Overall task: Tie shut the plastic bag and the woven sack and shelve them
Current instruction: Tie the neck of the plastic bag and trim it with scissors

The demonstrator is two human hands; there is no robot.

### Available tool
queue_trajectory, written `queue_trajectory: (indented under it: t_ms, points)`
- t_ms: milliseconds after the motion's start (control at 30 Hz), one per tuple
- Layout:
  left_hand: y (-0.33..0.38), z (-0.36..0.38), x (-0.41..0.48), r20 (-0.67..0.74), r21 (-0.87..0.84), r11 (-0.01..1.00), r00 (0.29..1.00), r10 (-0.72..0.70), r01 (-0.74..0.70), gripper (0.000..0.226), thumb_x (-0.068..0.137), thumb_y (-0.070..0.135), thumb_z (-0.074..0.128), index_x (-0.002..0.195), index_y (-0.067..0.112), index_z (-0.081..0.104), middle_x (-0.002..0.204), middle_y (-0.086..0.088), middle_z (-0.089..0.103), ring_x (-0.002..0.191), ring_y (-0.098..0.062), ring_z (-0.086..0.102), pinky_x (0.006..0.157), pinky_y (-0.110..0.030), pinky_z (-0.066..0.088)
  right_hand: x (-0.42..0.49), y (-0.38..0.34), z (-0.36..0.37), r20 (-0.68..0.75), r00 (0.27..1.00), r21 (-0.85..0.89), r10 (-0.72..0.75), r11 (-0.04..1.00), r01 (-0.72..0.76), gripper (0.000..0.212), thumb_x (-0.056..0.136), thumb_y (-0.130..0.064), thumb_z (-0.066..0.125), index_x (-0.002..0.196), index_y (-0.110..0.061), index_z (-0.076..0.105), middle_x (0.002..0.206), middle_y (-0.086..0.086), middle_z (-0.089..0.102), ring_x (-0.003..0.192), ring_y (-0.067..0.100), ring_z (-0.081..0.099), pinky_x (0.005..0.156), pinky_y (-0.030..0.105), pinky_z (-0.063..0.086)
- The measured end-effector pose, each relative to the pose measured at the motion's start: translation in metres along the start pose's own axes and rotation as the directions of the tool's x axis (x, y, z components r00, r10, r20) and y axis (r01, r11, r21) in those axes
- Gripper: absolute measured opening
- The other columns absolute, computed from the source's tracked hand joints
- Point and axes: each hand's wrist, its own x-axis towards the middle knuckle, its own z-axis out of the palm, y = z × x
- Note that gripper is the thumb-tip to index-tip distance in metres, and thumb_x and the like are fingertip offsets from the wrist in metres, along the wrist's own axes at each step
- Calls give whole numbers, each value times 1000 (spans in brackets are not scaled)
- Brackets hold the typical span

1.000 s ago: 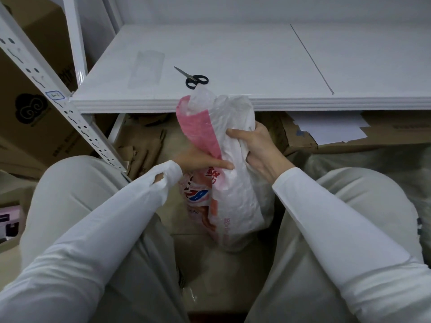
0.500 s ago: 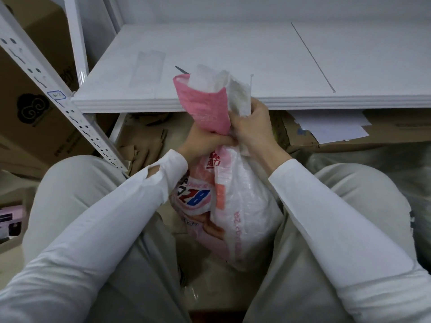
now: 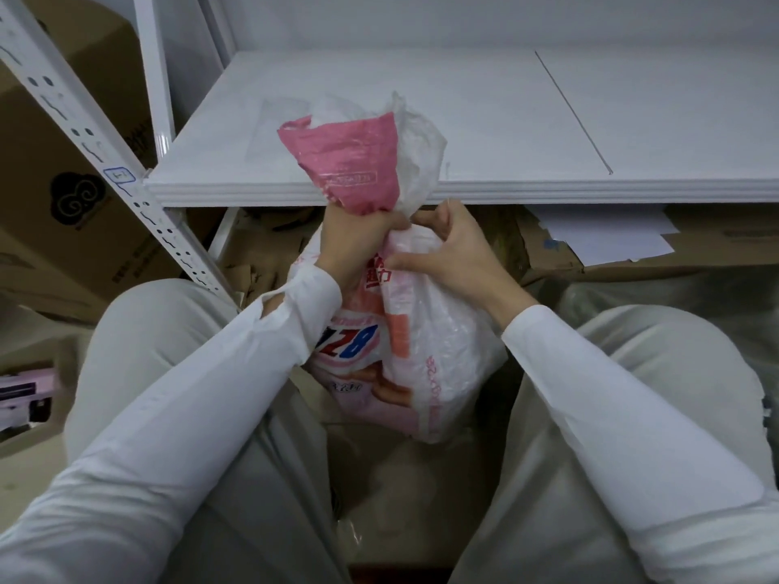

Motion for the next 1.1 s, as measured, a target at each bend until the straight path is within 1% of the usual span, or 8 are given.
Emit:
queue_trajectory:
  t_ms: [267,333,400,533,667,833,967,1100]
  points:
    - [-15,19,-18,119,199,972,987,106,-128,27,61,18,71,78,35,59,85,5,67,86,-20,67,80,-43,57,8,-12,16,-189,982,155,-30,986,60,78,58,-30,91,122,-13,50,111,-1,66,102,10,65,85,25,57]
    - [-14,24,-22,149,374,880,955,256,-294,9,71,27,60,78,28,64,81,3,67,79,-19,66,75,-40,57,9,-11,16,-223,974,142,-42,987,76,79,56,-29,92,123,-10,53,111,0,67,101,9,66,87,27,57]
    - [-15,28,-22,193,506,784,933,305,-361,27,77,31,50,84,13,69,82,-4,70,77,-21,66,72,-40,56,10,-9,15,-245,969,159,-35,984,76,74,60,-25,91,122,-9,55,110,1,68,101,9,66,87,28,57]
    - [-12,22,-14,353,460,804,908,223,-377,22,77,29,69,95,16,68,87,3,70,83,-15,67,77,-40,56,17,-9,7,-262,964,234,-37,967,101,61,66,-10,87,119,0,58,108,11,69,99,20,69,86,36,58]
    - [14,-13,-5,617,214,939,782,83,-269,62,68,18,85,122,21,55,110,11,65,102,1,62,91,-22,52,19,-15,-6,-209,975,281,-69,951,128,48,71,7,76,116,5,60,102,13,71,97,23,70,85,35,58]
    - [24,-46,8,732,545,707,667,-139,-450,81,66,23,86,131,35,40,116,30,46,99,16,45,84,3,38,16,-25,-11,-2,985,256,-173,952,168,54,65,3,75,114,-14,62,106,2,71,107,22,66,96,41,52]
    - [-6,-31,2,633,657,559,773,-44,-506,95,53,49,89,134,23,47,130,7,54,121,-11,48,104,-24,37,14,-20,-8,51,987,271,-153,953,134,54,67,6,73,109,-24,61,105,-5,70,106,13,66,98,38,51]
    - [-28,-22,0,496,690,457,826,267,-562,80,55,61,83,119,19,59,117,-3,64,108,-22,60,95,-33,48,16,-15,1,-23,990,203,-136,969,138,51,74,7,74,121,-8,60,112,3,68,106,10,66,95,32,53]
